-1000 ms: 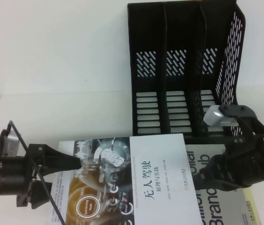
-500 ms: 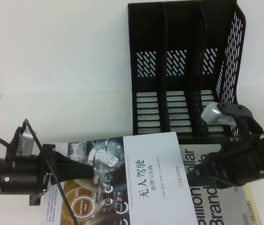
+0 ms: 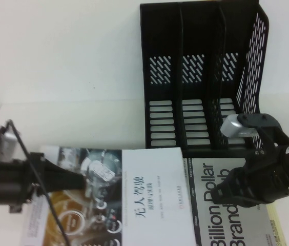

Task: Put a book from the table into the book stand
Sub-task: Pick up the book with your left arm

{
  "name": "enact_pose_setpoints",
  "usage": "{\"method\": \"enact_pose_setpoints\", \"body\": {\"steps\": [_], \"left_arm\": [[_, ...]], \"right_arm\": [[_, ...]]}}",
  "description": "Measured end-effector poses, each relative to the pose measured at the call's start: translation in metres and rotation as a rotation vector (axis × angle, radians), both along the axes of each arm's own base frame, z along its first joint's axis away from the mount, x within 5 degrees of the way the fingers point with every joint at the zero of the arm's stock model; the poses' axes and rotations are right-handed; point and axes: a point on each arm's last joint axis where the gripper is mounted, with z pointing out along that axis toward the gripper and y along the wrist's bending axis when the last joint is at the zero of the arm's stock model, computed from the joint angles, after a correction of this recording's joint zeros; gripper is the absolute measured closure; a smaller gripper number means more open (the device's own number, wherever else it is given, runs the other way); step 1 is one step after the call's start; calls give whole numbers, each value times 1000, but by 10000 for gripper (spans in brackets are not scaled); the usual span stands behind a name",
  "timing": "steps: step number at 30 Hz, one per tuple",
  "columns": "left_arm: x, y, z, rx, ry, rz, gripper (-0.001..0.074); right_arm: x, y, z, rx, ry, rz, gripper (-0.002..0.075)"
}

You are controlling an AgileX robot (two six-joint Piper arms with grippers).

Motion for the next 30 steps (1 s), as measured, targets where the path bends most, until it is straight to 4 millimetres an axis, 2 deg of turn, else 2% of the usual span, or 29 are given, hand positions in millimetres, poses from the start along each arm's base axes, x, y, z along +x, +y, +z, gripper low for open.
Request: {"method": "enact_pose_setpoints", "body": {"steps": [8,16,21,25,28,30], "left_arm": [[-5,8,56,61,-128,52,447],[8,13,110,113,-197,83,445],[15,17,147,218,-260,85,444],[15,12,178,340,-299,75,447],[12,3,196,409,-322,47,626],[11,-3,199,439,-335,29,635]], "right_arm": [[-1,-4,3,-65,-27,10,728],[-10,-16,15,-163,-115,89,728],[-21,-30,40,-238,-224,114,728],[-29,-39,57,-264,-303,89,728],[-34,-44,66,-279,-345,69,728],[-34,-45,68,-282,-362,63,728]]}}
